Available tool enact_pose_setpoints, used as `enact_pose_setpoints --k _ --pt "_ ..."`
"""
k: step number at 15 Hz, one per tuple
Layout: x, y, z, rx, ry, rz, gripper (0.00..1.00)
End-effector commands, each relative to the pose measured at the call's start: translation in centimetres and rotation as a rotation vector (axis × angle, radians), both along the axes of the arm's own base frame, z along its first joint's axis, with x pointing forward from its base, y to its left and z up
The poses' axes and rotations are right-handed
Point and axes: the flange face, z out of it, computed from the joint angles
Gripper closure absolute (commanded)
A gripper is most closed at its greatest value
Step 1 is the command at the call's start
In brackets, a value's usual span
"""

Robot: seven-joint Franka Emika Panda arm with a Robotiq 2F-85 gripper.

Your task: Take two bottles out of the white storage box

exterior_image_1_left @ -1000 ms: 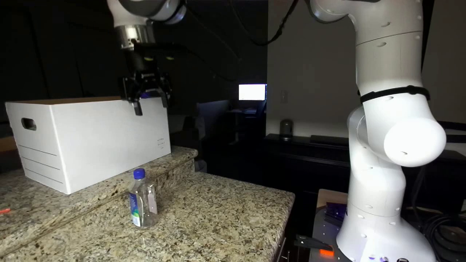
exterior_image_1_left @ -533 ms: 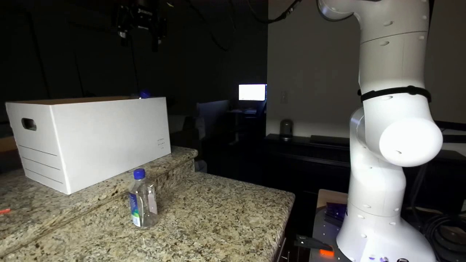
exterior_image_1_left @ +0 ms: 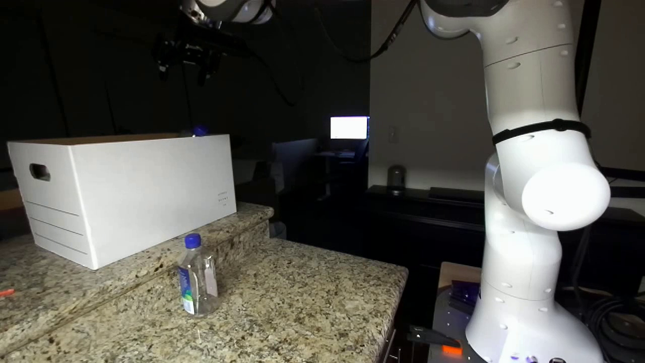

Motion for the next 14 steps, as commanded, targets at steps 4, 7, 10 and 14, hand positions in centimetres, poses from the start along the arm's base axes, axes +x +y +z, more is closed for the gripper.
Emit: enact_pose_setpoints --k 4,7,10,14 --pt "2.2 -1.6 -4.9 -0.028 -0.008 -0.006 0.0" --pt "2.6 -2.2 -6.1 -0.009 0.03 0.003 0.0" --pt "2.9 -2.4 -7.1 0.043 0.076 0.004 0.0" --pt "2.8 -2.2 -8.6 0.083 0.146 -0.014 0.0"
